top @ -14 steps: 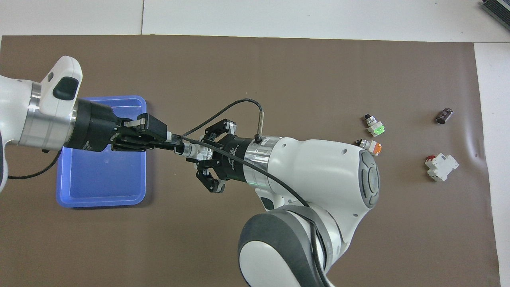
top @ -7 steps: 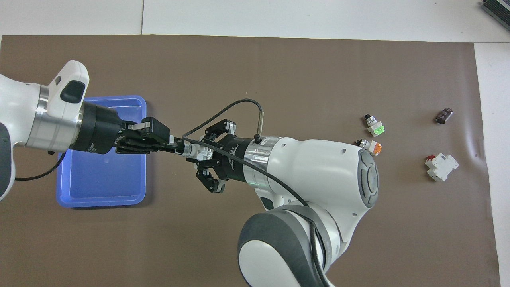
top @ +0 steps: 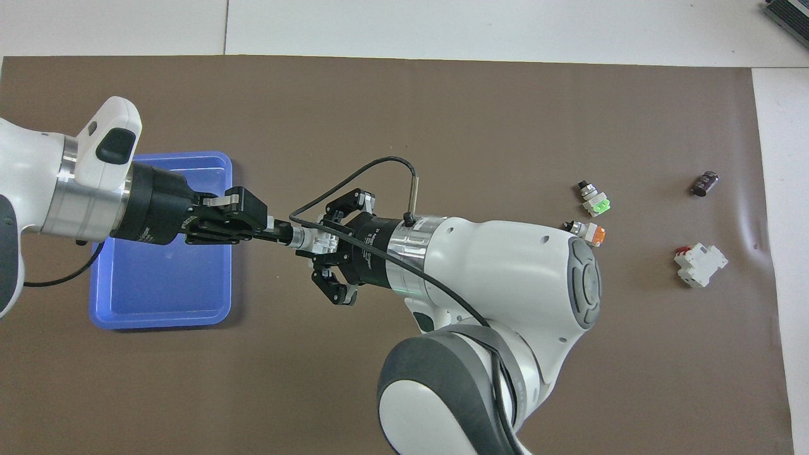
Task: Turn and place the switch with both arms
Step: 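Grasp the switch with the left gripper while the right gripper holds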
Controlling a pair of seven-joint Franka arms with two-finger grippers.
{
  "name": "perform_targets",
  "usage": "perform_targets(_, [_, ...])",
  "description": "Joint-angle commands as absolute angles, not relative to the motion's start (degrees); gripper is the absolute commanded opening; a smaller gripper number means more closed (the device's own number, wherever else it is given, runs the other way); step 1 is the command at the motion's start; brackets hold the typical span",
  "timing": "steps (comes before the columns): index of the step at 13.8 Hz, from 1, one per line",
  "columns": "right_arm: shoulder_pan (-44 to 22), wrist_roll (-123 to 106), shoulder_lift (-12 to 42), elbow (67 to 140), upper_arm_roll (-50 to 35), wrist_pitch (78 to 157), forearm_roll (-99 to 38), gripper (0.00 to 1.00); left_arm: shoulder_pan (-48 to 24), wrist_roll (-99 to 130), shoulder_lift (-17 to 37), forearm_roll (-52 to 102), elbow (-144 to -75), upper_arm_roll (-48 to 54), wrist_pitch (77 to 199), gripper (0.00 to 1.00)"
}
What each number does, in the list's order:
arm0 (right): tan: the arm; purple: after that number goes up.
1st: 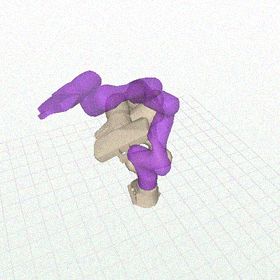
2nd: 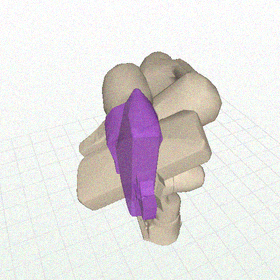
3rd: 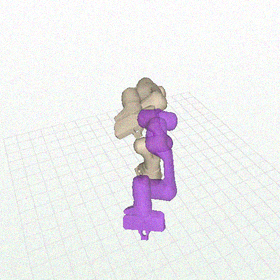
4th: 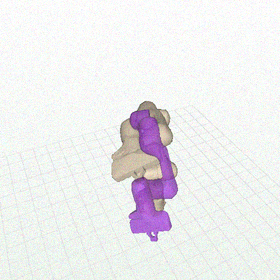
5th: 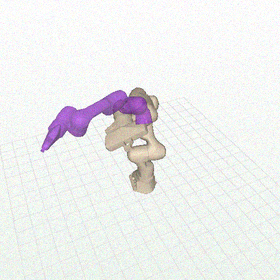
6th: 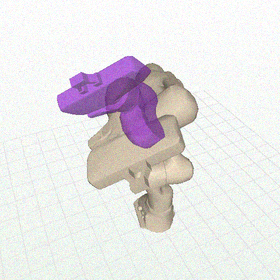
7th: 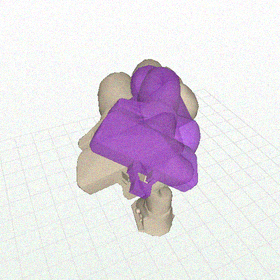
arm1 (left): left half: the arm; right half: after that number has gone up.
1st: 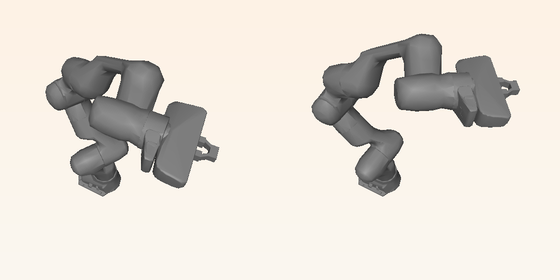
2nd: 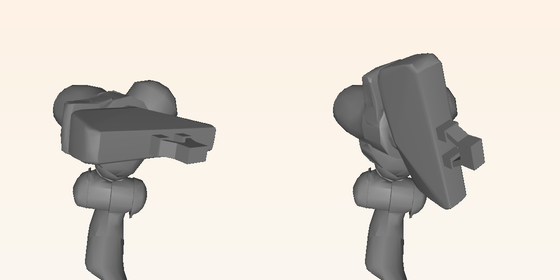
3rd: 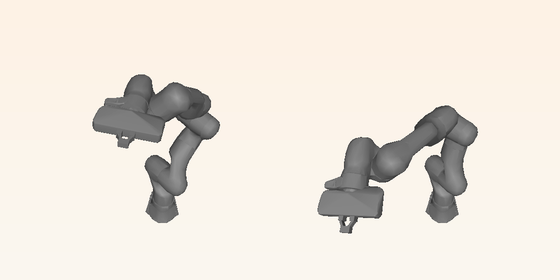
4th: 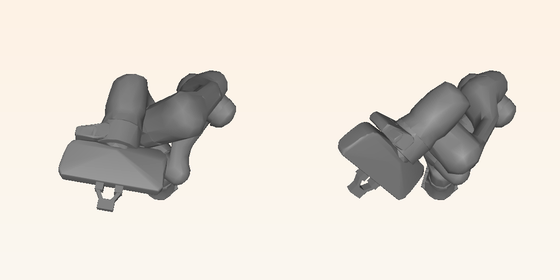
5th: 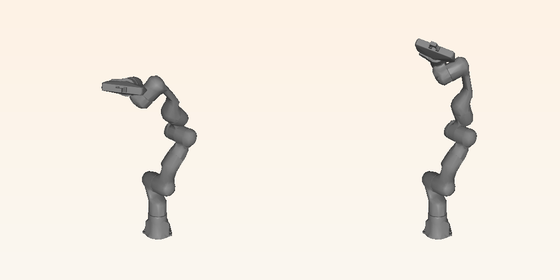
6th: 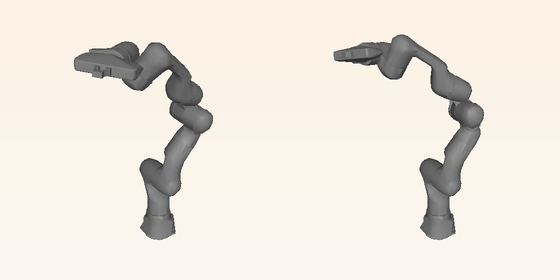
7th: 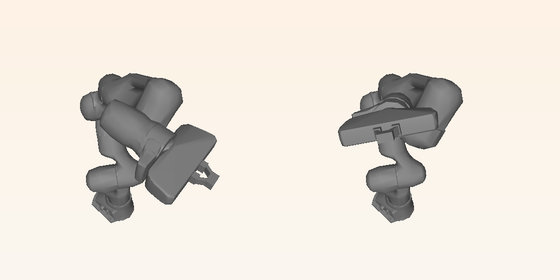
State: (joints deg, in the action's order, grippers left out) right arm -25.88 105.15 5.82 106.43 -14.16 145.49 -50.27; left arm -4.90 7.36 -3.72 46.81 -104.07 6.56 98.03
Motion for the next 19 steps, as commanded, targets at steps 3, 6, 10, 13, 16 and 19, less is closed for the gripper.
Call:
perform_targets(3, [-25.8,106.7,6.4,105.6,-14.4,146.3,-49.0,0.0,-5.6,7.6,-5.3,46.9,-106.1,6.1,97.5,0.0])
perform_targets(6, [-25.8,106.7,6.4,105.6,-14.4,146.3,-49.0,0.0,-6.1,7.0,-5.4,43.3,-106.3,6.2,96.9,0.0])
perform_targets(10, [-25.8,106.7,6.4,105.7,-14.4,146.3,-49.0,0.0,-7.2,10.3,-5.3,41.0,-106.3,6.2,98.0,0.0])
perform_targets(13, [-25.8,106.7,6.3,105.8,-14.4,146.3,-49.0,0.0,-7.3,25.1,-5.2,41.9,-106.1,6.7,99.5,0.0])
perform_targets(16, [-25.8,106.7,6.4,105.7,-14.4,146.3,-49.1,0.0,-7.8,36.8,-5.0,44.0,-106.0,6.7,101.4,0.0])
perform_targets(19, [-25.8,106.7,6.4,105.7,-14.4,146.3,-49.1,0.0,-7.9,46.0,-4.9,44.4,-105.8,6.7,103.0,0.0])
